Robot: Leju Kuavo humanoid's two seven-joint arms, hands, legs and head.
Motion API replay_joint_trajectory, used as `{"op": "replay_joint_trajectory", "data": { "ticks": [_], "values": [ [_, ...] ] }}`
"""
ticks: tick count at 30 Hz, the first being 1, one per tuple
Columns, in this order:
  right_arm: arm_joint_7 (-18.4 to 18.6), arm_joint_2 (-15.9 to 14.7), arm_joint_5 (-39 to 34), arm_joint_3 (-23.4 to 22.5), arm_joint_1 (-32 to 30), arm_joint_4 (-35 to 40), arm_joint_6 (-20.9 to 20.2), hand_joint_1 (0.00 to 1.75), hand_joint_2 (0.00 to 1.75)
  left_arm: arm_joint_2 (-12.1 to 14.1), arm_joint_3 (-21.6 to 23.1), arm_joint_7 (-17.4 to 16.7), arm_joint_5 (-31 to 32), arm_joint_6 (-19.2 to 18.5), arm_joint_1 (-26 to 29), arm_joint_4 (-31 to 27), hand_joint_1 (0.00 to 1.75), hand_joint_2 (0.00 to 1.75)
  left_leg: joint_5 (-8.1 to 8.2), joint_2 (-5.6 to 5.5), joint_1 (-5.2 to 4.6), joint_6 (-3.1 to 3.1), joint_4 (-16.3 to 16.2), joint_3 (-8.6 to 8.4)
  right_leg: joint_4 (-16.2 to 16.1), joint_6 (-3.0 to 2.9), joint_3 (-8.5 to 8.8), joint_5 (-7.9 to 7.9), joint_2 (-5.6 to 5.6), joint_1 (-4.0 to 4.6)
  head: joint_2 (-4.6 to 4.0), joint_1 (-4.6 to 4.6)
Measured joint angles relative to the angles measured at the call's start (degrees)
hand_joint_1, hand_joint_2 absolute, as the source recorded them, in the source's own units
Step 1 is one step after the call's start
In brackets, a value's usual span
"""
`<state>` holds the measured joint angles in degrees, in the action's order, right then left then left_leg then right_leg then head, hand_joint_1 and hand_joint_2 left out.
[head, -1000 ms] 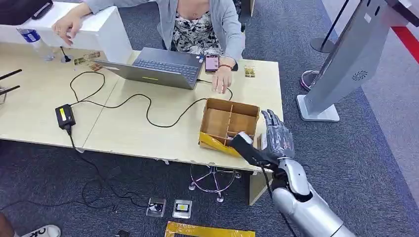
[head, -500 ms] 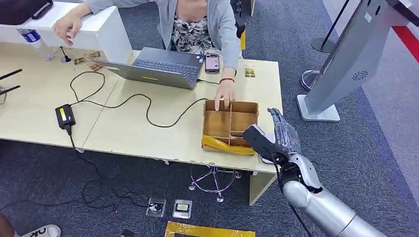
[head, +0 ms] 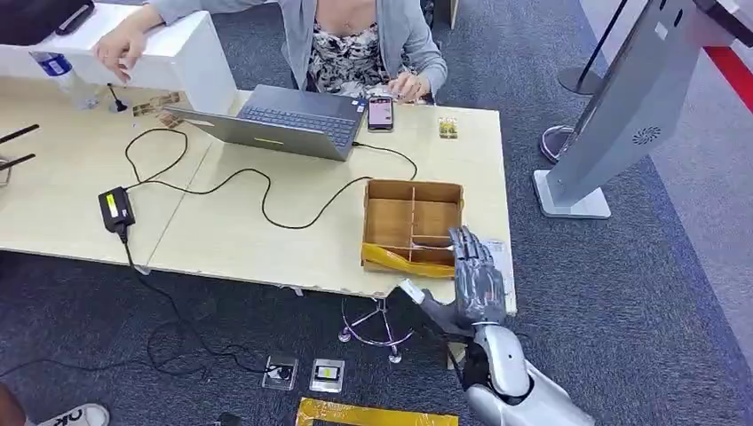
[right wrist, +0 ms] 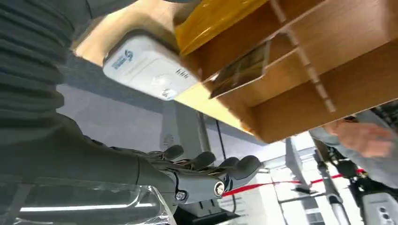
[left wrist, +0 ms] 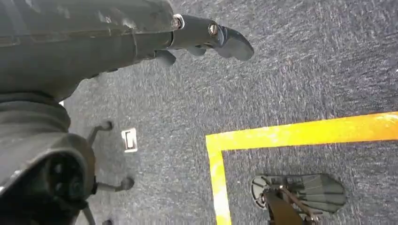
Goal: Pass the card to the sensor for recognition and then transmit it.
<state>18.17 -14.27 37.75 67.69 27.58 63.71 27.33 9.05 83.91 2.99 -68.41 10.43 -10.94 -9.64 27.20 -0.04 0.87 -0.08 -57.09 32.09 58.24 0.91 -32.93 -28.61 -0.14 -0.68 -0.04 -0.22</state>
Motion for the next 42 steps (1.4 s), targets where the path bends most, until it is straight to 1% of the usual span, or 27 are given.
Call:
{"op": "replay_joint_trajectory", "data": {
  "ticks": [3, 5, 8, 11, 13, 15, 21, 25, 28, 35, 42],
  "values": [
    [-0.44, 1.38, 1.33, -1.33, -1.1, -0.02, -0.83, 0.0, 1.75, 0.13, 0.0, -0.17, -0.04, -0.13, 0.04, 0.0, 0.0, 0.0, -0.02, -0.02, 0.0, -0.03, 0.01, 0.0, 0.01, 0.0, 0.04, 0.0, -0.02, -0.01, 0.0, 0.02],
    [-0.35, 2.04, 3.74, -2.45, -1.79, -0.09, -1.06, 0.0, 1.75, 0.17, -0.02, -0.63, -0.13, -0.31, 0.05, 0.0, 0.0, 0.0, -0.03, -0.01, -0.01, -0.03, 0.0, -0.01, 0.01, 0.0, 0.05, 0.01, 0.0, -0.02, 0.0, 0.04],
    [-0.31, 4.48, 8.95, -4.42, -2.18, -0.57, -1.6, 0.0, 1.75, 0.39, -0.02, -0.94, -0.26, -0.72, 0.0, 0.0, 0.0, 0.0, -0.03, 0.02, -0.02, -0.04, 0.0, -0.02, 0.01, -0.02, 0.03, 0.03, 0.08, -0.03, 0.0, 0.02],
    [-0.29, 7.06, 11.91, -6.6, -2.16, -1.96, -1.8, 0.0, 1.75, 0.5, -0.02, -0.94, -0.02, -0.9, 0.0, 0.0, 0.0, 0.0, -0.04, 0.0, -0.01, -0.06, 0.0, -0.01, 0.01, -0.02, 0.03, 0.03, 0.01, -0.02, 0.0, 0.02],
    [-0.62, 8.37, 12.7, -8.03, -2.08, -2.89, -2.06, 0.0, 1.75, 0.61, -0.02, -0.9, 0.48, -0.96, -0.01, 0.0, 0.0, 0.0, -0.04, 0.0, 0.0, -0.06, 0.0, -0.02, 0.02, -0.02, 0.03, 0.03, 0.04, -0.01, 0.0, 0.02],
    [-1.97, 9.29, 12.76, -9.29, -1.34, -4.05, -2.67, 0.0, 1.75, 0.63, -0.02, -0.59, 0.7, -1.05, -0.02, 0.0, 0.0, 0.0, -0.05, 0.01, -0.01, -0.06, 0.0, -0.02, 0.04, -0.03, 0.01, 0.03, 0.07, -0.02, 0.0, -0.02],
    [-5.23, 10.91, 13.29, -13.36, 2.15, -8.64, -2.61, 0.0, 1.75, 0.66, -0.02, -0.06, 1.66, -1.4, -0.04, 0.0, 0.0, 0.0, -0.06, 0.0, -0.02, -0.07, -0.01, -0.03, 0.04, -0.04, 0.02, 0.05, 0.07, -0.03, 0.0, 0.02],
    [-5.77, 11.82, 13.97, -15.23, 3.29, -11.56, -2.54, 0.0, 1.75, 0.66, -0.02, 0.0, 2.1, -1.42, -0.03, 0.02, 0.0, 0.0, -0.06, 0.0, -0.02, -0.07, -0.01, -0.02, 0.04, -0.04, 0.01, 0.05, 0.06, -0.02, 0.0, 0.02],
    [-5.77, 12.44, 14.12, -16.24, 3.44, -13.18, -2.54, 0.0, 1.75, 0.79, -0.02, -0.59, 2.14, -1.44, -0.03, 0.0, 0.0, 0.0, -0.05, 0.0, -0.01, -0.07, -0.01, -0.02, 0.04, -0.04, -0.01, 0.04, 0.07, -0.02, 0.0, 0.02],
    [-7.09, 13.49, 12.89, -17.79, 3.41, -17.18, -2.63, 0.0, 1.75, 1.49, -0.02, -0.74, 2.16, -0.85, -0.04, 0.02, 0.0, 0.0, -0.05, 0.01, -0.01, -0.07, 0.0, -0.02, 0.04, -0.05, -0.01, 0.04, 0.08, -0.01, 0.0, 0.02],
    [-10.67, 13.31, 8.19, -17.86, 3.51, -19.15, -2.89, 0.0, 1.75, 1.57, -0.02, -1.03, 2.49, -0.68, -0.02, 0.02, 0.0, 0.0, -0.05, 0.01, -0.02, -0.07, -0.01, -0.02, 0.04, -0.04, 0.0, 0.04, 0.08, -0.02, 0.0, 0.02]
  ]
}}
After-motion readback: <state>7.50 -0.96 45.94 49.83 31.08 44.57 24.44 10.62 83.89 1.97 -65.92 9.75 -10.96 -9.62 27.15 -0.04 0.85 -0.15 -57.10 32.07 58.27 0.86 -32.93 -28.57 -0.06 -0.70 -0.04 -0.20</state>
